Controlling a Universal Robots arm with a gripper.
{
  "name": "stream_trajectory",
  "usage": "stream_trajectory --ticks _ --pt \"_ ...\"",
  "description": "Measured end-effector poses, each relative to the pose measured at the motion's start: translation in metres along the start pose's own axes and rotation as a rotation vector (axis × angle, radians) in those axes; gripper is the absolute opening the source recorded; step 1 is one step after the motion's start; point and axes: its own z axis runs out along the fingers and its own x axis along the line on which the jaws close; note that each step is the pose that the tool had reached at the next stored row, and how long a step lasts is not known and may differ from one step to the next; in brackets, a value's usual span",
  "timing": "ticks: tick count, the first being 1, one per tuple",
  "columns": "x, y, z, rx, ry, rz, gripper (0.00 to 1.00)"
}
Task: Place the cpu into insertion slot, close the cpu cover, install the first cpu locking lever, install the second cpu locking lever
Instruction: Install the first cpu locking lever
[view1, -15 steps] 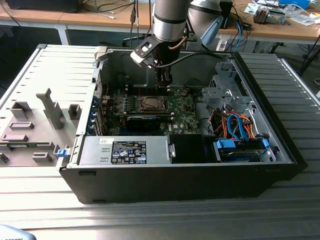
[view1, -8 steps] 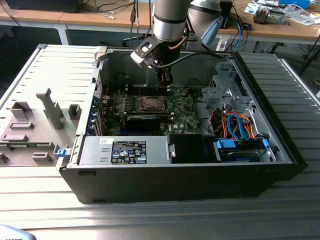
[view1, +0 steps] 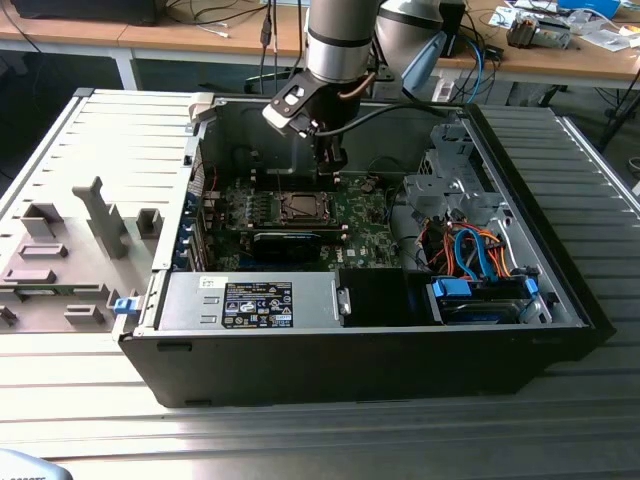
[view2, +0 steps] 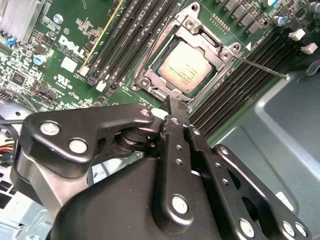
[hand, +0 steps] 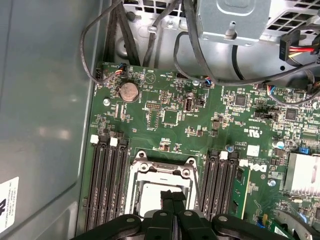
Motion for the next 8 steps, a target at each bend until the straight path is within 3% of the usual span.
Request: stream_trajectory --ticks 8 --pt "0.0000 0.0000 0.0000 -0.0002 -0.0013 -0.063 0.11"
